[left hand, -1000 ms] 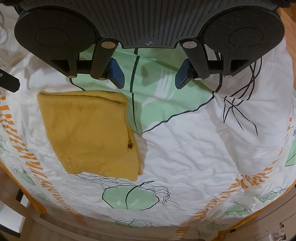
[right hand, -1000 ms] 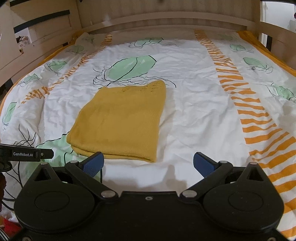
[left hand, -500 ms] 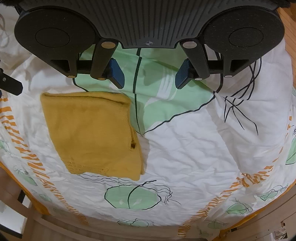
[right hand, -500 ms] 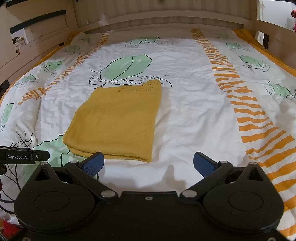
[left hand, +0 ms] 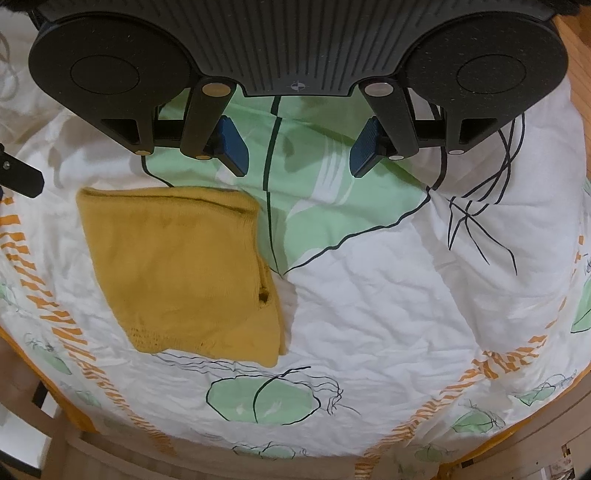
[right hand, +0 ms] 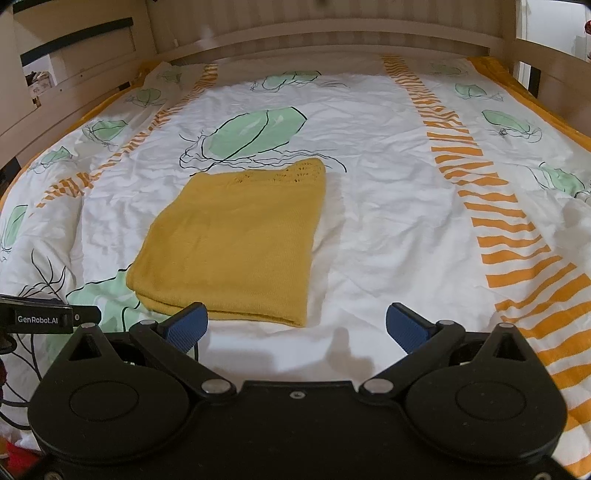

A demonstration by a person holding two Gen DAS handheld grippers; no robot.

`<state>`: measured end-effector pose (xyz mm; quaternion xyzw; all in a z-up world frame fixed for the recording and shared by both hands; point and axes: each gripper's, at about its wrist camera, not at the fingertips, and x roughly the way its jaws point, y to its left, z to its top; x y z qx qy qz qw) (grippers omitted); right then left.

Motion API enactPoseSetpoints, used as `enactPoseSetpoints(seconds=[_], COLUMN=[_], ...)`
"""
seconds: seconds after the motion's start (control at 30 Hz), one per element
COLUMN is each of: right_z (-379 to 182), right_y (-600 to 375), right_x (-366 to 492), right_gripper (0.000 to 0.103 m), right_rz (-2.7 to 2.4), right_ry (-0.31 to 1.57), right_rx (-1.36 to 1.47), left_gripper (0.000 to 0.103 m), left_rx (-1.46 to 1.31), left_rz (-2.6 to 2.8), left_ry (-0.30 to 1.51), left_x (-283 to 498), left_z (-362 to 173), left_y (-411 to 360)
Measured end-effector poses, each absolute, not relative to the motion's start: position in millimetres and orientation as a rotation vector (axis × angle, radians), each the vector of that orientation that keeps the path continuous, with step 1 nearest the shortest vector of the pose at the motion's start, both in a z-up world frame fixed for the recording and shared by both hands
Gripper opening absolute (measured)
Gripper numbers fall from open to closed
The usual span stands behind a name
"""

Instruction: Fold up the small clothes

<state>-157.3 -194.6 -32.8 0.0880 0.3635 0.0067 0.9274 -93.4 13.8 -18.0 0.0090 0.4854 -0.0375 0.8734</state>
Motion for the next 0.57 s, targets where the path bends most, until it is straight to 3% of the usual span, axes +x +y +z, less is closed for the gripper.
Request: enactPoseSetpoints(seconds=[0.57], right_z=[-35.9], right_y=[-196.2], right_x=[-150.9], right_gripper=[0.102], right_rz=[0.028], right_ry=[0.758], right_rx=[0.184], left_gripper=[0.059], left_rx=[0.019], left_rz=[-0.073], left_ry=[1.019], left_x=[-91.2], left_z=[-19.4], left_y=[15.7])
